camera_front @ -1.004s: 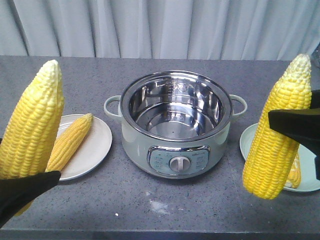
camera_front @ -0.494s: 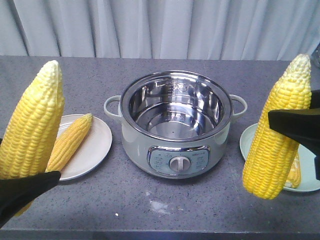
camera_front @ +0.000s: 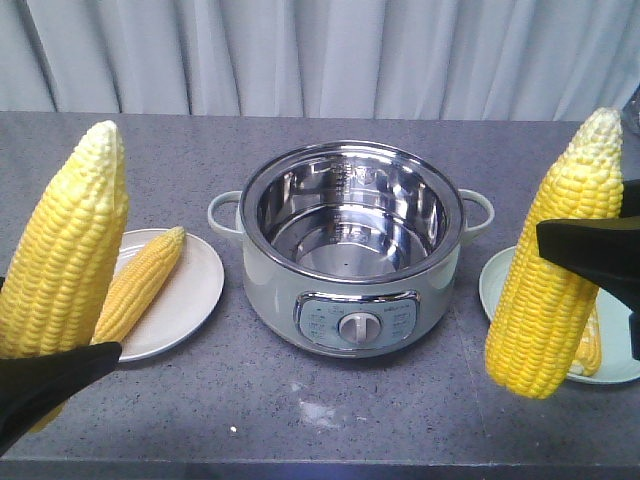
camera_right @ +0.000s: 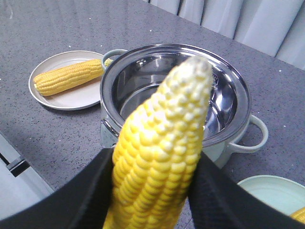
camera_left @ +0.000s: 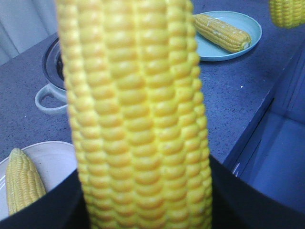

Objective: Distribute corn equally
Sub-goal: 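Drive the base away from the pot holding both cobs upright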

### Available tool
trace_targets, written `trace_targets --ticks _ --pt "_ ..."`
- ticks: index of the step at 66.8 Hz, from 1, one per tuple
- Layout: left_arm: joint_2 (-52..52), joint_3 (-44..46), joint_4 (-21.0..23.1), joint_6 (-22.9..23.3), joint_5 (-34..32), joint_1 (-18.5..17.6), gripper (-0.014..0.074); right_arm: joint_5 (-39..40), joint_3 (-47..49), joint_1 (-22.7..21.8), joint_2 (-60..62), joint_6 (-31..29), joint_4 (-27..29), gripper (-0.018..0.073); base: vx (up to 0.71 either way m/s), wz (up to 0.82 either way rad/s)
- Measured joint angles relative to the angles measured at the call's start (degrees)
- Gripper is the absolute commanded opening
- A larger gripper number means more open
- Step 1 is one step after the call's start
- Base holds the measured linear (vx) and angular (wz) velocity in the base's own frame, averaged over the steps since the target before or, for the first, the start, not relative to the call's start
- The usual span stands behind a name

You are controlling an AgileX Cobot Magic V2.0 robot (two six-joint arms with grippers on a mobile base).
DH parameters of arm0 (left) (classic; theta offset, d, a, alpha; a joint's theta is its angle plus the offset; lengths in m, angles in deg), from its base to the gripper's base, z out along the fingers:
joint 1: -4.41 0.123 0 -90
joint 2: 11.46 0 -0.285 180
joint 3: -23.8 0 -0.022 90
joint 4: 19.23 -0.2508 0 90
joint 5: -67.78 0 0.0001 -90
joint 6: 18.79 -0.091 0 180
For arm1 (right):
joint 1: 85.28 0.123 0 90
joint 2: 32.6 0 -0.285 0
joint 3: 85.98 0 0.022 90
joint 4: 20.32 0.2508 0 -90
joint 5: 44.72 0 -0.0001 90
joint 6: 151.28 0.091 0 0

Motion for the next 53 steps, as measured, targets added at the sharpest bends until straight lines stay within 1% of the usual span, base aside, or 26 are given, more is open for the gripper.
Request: trace_targets --ticks 26,53 --pt "0.0 0.0 0.0 0.0 0.0 0.0 0.0272 0.0 0.0 0.0 0.0 0.0 0.0 0.0112 0.00 -0.01" --pt "0.0 0.0 0.0 0.0 0.0 0.0 0.0272 0.0 0.0 0.0 0.0 0.0 0.0 0.0112 -0.01 -0.09"
